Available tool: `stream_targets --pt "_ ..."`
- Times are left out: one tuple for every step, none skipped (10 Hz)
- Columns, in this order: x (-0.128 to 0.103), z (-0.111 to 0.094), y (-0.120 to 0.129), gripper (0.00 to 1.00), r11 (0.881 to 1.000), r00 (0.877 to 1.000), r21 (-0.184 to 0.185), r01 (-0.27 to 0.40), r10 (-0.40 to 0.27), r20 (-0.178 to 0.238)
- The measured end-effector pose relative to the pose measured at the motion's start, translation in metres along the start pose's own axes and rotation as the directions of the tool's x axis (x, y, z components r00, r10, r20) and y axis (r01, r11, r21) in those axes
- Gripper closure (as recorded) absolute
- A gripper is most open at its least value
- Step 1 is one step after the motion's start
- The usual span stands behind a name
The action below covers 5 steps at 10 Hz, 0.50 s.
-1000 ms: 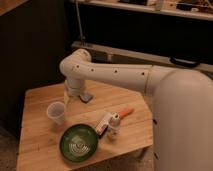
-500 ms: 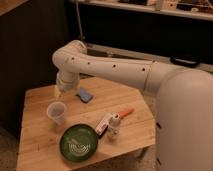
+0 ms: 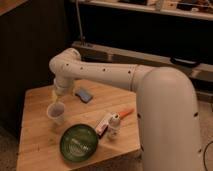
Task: Place the ceramic cup in the ceramic bowl
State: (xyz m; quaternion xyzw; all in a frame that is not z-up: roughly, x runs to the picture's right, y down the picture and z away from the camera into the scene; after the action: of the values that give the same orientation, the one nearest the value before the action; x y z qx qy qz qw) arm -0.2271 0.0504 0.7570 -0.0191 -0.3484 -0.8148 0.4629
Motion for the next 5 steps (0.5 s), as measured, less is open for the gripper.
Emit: stream_targets --pt "0.0 0.009 0.001 0.39 1.0 1.0 0.001 0.001 -0.001 0.006" --pt "0.001 0.017 0.002 0.39 1.0 1.0 0.0 0.002 -0.002 0.014" --pt "0.002 0.024 0.003 0.39 1.0 1.0 -0.006 0.006 -0.005 0.021" --pt "0.003 0.03 0.003 0.39 1.0 1.0 -0.012 0.007 -0.007 0.029" --pt "0.005 0.039 0.002 0.39 1.0 0.999 -0.019 0.011 -0.01 0.044"
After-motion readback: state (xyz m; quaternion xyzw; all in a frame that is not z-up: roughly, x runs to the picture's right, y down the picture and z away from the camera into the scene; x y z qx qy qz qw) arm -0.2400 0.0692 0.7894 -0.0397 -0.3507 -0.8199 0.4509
